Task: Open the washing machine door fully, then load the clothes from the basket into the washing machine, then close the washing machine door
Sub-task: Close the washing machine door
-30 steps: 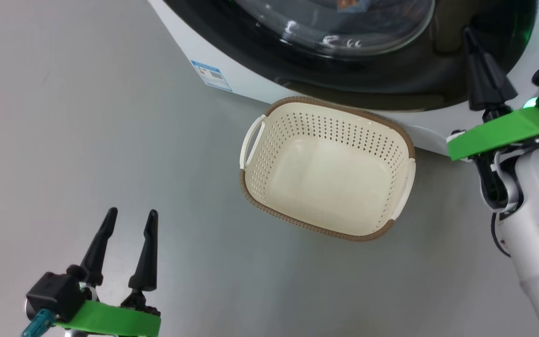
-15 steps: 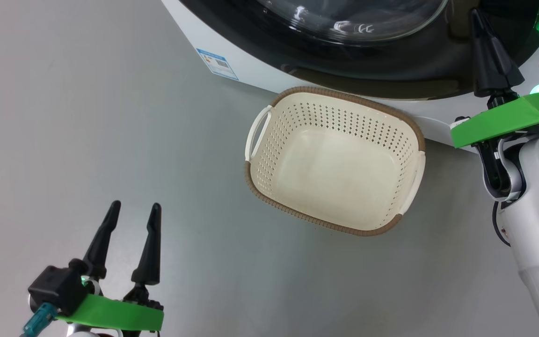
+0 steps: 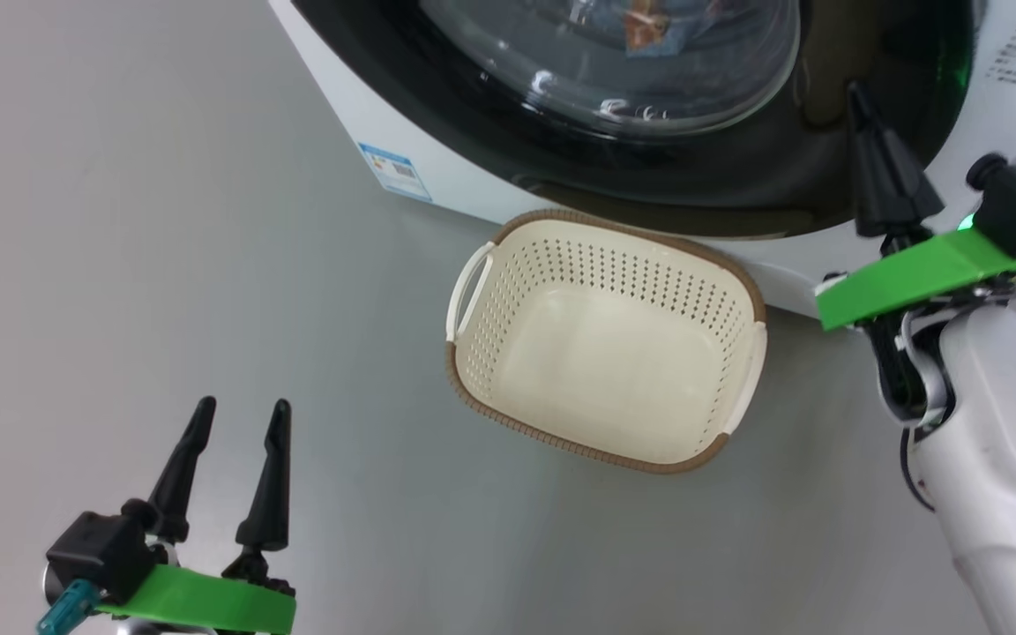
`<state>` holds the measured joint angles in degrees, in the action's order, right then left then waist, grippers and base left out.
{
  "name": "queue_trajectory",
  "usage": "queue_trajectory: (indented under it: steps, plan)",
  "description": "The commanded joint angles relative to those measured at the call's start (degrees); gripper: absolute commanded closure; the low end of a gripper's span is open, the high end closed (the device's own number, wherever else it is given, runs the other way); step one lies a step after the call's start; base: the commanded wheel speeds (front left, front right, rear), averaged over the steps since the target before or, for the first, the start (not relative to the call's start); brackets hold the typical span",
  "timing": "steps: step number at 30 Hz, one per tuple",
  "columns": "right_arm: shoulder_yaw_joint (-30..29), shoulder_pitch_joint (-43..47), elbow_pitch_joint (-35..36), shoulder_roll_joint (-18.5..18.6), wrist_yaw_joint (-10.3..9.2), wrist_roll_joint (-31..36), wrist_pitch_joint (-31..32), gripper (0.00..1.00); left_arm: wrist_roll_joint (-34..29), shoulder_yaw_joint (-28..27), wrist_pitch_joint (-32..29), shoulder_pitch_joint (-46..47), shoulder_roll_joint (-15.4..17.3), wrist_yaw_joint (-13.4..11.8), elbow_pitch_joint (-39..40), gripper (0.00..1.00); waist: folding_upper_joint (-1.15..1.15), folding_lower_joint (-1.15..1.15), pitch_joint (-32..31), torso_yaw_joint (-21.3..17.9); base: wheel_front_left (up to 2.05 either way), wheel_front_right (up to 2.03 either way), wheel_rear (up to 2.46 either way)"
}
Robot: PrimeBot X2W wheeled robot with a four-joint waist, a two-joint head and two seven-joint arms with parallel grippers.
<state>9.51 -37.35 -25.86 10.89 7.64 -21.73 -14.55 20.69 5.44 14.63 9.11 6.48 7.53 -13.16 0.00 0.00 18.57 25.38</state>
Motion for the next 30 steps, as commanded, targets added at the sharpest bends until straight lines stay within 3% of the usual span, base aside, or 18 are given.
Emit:
queue_trajectory:
  steps: [1,4,5,8,10,11,12,13,30]
  plan:
    - [1.5,1.4,1.8,-1.0,-0.15,-0.8,-0.4,1.0,-0.2,-2.4,0.4,-0.3,2.1,0.0,0.7,0.0,0.0,0.0,-1.9,-1.2,0.0,0.0,0.0]
    - [2.0,3.3,2.3,-1.5,-0.15,-1.2,-0.4,1.0,-0.4,-2.9,0.4,-1.1,2.6,0.0,0.4,0.0,0.0,0.0,-3.5,-2.1,0.0,0.0,0.0]
    - [2.2,4.0,2.4,-1.6,-0.15,-1.4,-0.4,0.95,-0.4,-3.0,0.4,-1.3,2.7,0.0,0.3,0.0,0.0,0.0,-4.0,-2.5,0.0,0.0,0.0]
    - [2.4,6.0,2.7,-1.9,-0.15,-1.7,-0.4,0.66,-0.6,-3.3,0.4,-2.0,3.2,0.0,0.1,0.0,0.0,0.0,-5.6,-3.4,0.0,0.0,0.0]
    - [2.4,7.3,3.0,-2.2,-0.15,-1.9,-0.4,0.53,-0.7,-3.4,0.4,-2.5,3.6,0.0,0.0,0.0,0.0,0.0,-6.6,-4.2,0.0,0.0,0.0]
    - [2.3,7.9,3.2,-2.3,-0.15,-1.9,-0.4,0.36,-0.7,-3.5,0.4,-2.8,3.8,0.0,0.0,0.0,0.0,0.0,-7.1,-4.6,0.0,0.0,0.0]
    - [2.2,8.6,3.5,-2.5,-0.15,-1.9,-0.4,0.13,-0.8,-3.6,0.4,-3.0,4.1,0.0,-0.1,0.0,0.0,0.0,-7.6,-5.0,0.0,0.0,0.0]
    - [2.0,9.2,3.7,-2.6,-0.15,-1.9,-0.4,0.0,-0.9,-3.6,0.4,-3.2,4.3,0.0,-0.2,0.0,0.0,0.0,-8.1,-5.4,0.0,0.0,0.0]
    - [0.4,20.0,7.3,-3.5,-0.15,-1.5,-0.4,0.0,-1.6,-4.4,0.4,-5.8,7.1,0.0,-0.6,0.0,0.0,0.0,-13.9,-14.8,0.0,0.0,0.0]
